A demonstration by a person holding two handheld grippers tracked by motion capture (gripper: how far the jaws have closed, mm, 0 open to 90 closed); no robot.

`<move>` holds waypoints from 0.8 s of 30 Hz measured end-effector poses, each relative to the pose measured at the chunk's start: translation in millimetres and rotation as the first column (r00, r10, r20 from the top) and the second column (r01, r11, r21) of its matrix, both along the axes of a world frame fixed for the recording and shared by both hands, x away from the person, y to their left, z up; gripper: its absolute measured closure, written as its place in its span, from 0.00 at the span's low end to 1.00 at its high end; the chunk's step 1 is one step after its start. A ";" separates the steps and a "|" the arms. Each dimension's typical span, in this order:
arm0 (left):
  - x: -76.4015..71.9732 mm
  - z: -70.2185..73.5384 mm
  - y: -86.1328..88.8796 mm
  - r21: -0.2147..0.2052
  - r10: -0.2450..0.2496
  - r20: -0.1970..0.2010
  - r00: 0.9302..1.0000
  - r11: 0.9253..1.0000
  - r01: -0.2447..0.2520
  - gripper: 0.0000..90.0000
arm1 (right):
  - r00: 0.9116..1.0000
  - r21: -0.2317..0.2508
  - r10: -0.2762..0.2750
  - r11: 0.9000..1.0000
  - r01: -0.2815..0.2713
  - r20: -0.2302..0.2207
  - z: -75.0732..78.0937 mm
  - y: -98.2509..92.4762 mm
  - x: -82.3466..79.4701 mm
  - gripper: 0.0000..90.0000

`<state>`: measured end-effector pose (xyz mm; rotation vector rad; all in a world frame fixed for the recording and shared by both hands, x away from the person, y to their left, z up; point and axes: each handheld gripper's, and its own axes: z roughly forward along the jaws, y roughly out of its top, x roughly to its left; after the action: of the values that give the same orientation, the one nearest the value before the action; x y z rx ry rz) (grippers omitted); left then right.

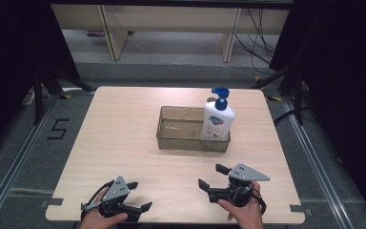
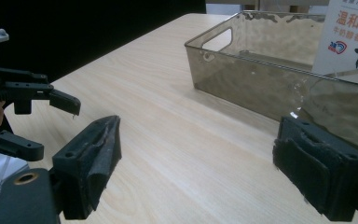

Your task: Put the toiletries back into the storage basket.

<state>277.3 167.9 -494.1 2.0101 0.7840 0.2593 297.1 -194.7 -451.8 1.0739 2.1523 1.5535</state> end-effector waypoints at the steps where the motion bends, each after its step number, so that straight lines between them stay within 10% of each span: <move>1: 0.1 0.0 0.0 0.001 -0.001 0.000 1.000 1.000 0.001 0.17 | 1.000 -0.003 0.006 1.000 -0.006 0.000 -0.2 -0.4 -0.8 0.17; 24: -1.1 -1.3 -1.5 -0.012 0.022 -0.003 1.000 1.000 -0.022 0.17 | 0.999 0.008 -0.014 1.000 0.015 -0.042 -15.0 -13.6 -20.5 0.17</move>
<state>276.3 166.3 -495.4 1.9922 0.8080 0.2633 276.6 -208.3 -466.8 1.1321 2.1622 1.5478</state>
